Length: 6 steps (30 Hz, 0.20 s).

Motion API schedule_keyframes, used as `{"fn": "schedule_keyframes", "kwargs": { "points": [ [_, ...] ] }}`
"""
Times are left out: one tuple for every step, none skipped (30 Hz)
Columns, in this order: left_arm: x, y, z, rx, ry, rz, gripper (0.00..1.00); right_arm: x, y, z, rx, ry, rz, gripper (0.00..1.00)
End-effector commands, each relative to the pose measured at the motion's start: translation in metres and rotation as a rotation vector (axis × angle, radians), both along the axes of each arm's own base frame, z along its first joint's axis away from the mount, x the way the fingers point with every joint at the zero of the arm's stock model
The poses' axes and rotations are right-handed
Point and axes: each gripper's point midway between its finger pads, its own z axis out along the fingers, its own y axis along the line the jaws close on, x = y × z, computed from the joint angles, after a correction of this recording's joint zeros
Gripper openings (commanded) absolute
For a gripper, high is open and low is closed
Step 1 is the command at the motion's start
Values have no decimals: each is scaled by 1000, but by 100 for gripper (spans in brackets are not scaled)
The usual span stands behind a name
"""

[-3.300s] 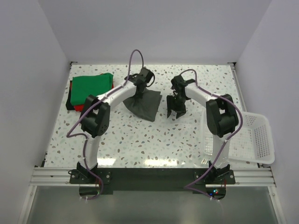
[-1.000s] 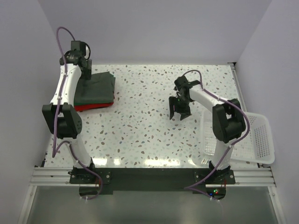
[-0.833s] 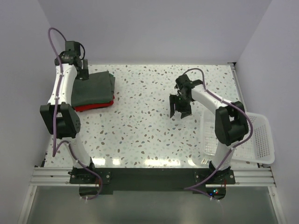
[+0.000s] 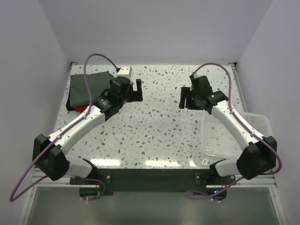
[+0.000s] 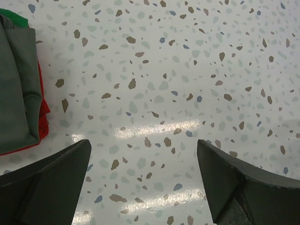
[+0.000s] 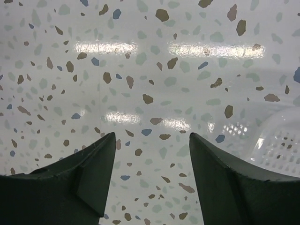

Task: Fold and stack the t-shirts
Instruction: Reset both grippers

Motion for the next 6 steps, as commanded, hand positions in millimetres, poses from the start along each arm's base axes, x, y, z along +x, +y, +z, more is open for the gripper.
{"fn": "schedule_keyframes", "kwargs": {
  "points": [
    [12, -4, 32, -115, -105, 31, 100, 5, -15, 13, -20, -88, -73, 68],
    [12, -6, 31, -114, -107, 23, 100, 3, -16, 12, -19, -88, -76, 68],
    [13, -9, 32, -118, -109, 11, 100, 0, -16, 11, -14, -82, -77, 68],
    [14, -11, 33, -123, -108, 6, 100, -2, -16, 11, -9, -83, -81, 68],
    [14, -12, 30, -125, -101, 4, 100, -5, -18, 11, -4, -88, -84, 68],
    [14, -13, 31, -130, -100, 1, 100, -7, -20, 11, -4, -91, -94, 69]
  ]
}}
